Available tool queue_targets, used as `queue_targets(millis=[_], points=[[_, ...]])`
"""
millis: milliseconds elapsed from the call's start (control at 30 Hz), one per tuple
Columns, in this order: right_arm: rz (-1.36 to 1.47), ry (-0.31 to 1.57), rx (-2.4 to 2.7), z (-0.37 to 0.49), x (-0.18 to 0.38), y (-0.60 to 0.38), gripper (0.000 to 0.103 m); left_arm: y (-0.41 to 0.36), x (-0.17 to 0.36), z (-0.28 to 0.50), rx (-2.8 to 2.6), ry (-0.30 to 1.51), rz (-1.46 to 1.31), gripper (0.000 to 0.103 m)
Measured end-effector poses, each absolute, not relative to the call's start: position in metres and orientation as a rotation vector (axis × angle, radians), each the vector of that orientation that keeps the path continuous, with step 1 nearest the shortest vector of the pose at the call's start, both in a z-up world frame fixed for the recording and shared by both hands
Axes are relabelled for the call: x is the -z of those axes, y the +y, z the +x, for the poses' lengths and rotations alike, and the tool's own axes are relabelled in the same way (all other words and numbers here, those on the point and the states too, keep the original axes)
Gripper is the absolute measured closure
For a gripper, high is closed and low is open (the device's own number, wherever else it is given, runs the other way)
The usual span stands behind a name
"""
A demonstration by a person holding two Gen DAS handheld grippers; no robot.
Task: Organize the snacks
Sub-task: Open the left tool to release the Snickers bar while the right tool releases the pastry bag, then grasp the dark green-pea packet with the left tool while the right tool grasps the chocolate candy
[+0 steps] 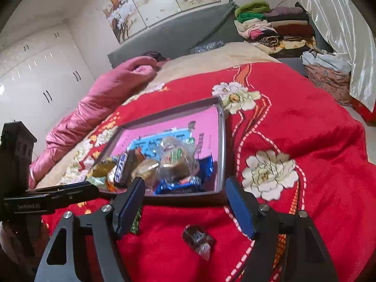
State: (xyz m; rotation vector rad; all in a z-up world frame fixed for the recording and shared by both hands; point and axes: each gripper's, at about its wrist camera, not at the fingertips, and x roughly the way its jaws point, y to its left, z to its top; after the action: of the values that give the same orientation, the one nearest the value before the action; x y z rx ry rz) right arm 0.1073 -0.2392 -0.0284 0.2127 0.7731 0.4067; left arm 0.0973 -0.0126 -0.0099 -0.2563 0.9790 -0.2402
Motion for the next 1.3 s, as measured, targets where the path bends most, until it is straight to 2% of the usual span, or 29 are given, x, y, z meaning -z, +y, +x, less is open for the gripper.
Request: queue_targets(millis=[467,600,933,1100,1300], points=[[0.164,0.884,-0.320,0.085,0.049,-0.230,0.033,-0.021,0.036,0.090,0.218,1.039,-0.230,0.032],[0.153,0.895,-0.300,0.081,0.051,-0.231,0.041,-0.024,0.043,0.089,0.210,1.053,-0.230,0.032],[0.165,0.984,-0.309,0.089,0.071,-0.221,0.052,-0.025,0.053,0.095,0.199,1.064,-0.228,0.032],[0.137,1.016,-0.305,0.096,0.081,-0.216,0.064,-0.029,0.059,0.098,0.202,1.080,-0.230,0.032],[0.137,1.005,-0.323,0.097,0.078,-0.217,0.065,-0.039,0.063,0.103,0.198,1.087,-0.228,0.028]])
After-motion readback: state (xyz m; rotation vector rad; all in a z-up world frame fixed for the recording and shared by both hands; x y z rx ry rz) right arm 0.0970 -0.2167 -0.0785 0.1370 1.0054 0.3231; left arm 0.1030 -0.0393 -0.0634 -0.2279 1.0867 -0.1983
